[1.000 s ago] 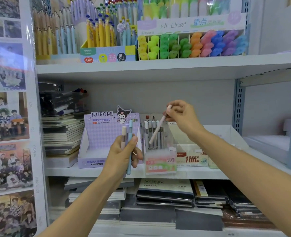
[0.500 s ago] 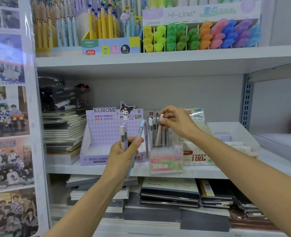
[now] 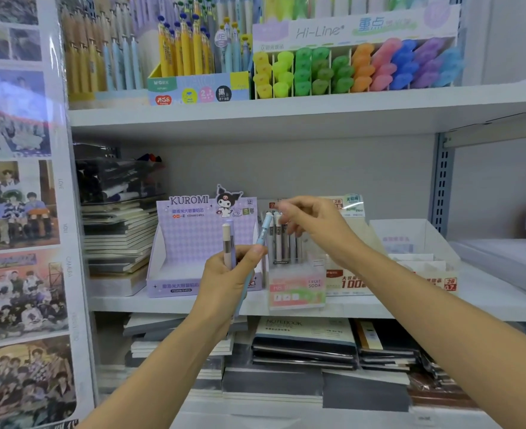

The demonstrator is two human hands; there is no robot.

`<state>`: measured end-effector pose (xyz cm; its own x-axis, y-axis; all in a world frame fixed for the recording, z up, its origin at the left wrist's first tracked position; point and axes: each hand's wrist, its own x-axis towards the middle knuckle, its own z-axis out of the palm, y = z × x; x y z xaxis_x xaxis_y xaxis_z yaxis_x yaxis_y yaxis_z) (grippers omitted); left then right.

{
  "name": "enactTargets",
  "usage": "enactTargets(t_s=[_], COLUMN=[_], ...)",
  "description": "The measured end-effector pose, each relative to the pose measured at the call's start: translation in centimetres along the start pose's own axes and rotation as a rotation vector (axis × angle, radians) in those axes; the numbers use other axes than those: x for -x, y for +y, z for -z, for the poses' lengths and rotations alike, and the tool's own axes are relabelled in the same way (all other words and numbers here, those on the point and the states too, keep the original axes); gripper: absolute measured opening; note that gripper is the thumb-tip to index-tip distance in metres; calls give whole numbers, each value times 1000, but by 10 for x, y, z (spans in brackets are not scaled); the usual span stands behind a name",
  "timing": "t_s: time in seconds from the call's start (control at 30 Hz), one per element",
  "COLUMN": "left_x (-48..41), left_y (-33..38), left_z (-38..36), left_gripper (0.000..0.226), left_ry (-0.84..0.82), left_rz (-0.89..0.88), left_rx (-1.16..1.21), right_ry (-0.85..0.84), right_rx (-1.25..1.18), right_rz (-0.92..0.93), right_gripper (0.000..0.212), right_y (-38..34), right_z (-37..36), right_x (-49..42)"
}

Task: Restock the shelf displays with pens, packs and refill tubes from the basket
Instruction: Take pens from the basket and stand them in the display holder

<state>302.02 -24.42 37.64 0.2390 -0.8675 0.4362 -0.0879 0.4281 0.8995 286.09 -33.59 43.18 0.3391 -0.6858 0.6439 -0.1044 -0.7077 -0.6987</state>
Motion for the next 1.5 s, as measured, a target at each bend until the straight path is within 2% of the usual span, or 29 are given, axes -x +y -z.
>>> enactTargets(t_s=[0.1, 0.17, 0.23, 0.37, 0.47, 0.6, 0.8, 1.0, 1.13, 1.3, 1.43, 1.5], left_x=[-1, 1, 0, -8, -6, -2, -3, -5, -7, -6, -5, -3], left_y=[1, 3, 4, 7, 5, 1, -9, -19, -24, -26, -24, -22], left_z=[-8, -13, -14, -11, -7, -4, 2, 10, 9, 7, 6, 5], left_gripper=[37, 36, 34, 19, 25, 27, 29, 27, 27, 20, 20, 22], left_ry=[-57, -88, -69, 17, -3, -53, -111, -195, -222, -243, -221, -208], left_rz=[-3, 12, 67, 179, 95, 17, -41, -1, 19, 30, 43, 47], left_rx=[21, 44, 69, 201, 158, 145, 109, 157, 158, 152, 178, 182], right_ry=[-193, -196, -128, 161, 273, 206, 99, 9, 60, 179, 157, 172], right_rx=[-107, -160, -231, -337, -138, 109, 209, 331, 400, 483, 624, 620], right_rz=[-62, -50, -69, -83, -35, -21, -8, 32, 39, 100, 54, 39], right_gripper=[27, 26, 22, 13, 14, 10, 7, 13, 23, 17, 11, 18], right_y=[-7, -9, -13, -17, -14, -1, 20, 26, 28, 34, 38, 35], right_z=[-6, -7, 1, 28, 41, 39, 18, 15, 7, -1, -4, -2], right_x=[16, 20, 18, 5, -4, -11, -14, -18, -23, -29, -29, -27])
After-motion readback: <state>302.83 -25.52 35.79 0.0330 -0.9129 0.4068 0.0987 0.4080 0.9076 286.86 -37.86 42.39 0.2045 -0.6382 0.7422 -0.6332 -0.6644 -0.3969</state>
